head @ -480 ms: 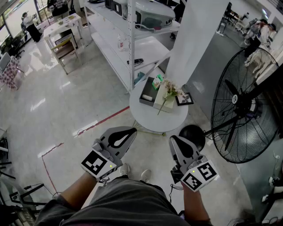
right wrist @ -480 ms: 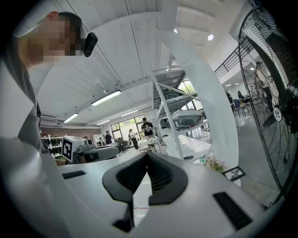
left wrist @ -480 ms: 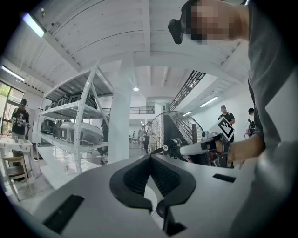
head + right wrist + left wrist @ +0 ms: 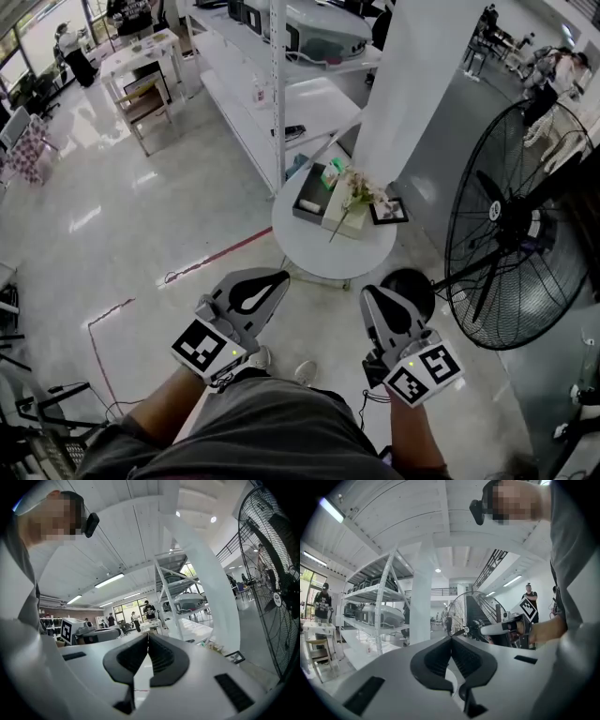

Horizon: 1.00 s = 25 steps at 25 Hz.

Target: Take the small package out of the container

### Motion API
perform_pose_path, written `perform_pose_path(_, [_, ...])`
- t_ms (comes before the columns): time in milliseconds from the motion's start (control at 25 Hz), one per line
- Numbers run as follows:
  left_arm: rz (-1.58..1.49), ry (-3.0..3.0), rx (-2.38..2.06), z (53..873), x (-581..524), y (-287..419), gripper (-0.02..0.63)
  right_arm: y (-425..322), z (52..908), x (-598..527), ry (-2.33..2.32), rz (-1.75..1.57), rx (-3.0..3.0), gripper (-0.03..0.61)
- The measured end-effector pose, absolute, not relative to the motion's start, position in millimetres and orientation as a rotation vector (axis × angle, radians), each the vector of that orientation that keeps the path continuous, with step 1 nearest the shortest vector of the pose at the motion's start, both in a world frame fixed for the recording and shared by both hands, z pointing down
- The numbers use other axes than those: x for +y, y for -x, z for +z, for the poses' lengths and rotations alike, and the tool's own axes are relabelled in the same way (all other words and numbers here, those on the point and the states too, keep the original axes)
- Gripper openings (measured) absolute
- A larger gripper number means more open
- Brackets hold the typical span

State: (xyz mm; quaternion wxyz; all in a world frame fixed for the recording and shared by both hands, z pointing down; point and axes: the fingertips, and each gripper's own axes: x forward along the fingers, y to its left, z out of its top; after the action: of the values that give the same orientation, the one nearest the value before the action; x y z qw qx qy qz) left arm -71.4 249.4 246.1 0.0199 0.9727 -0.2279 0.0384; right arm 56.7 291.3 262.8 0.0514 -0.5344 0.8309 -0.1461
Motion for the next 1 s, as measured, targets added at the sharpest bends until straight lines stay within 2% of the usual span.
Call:
perform_pose_path(440, [0.072, -3.054, -0.78, 243, 279, 48, 0.015, -87, 263, 317, 1.575, -0.426, 2.565, 0.021])
perform_pose_path(1000, [0.081, -3.031, -0.783, 252, 240, 20, 0.015, -118, 277, 284, 1.58, -0.465, 2.55, 0.021])
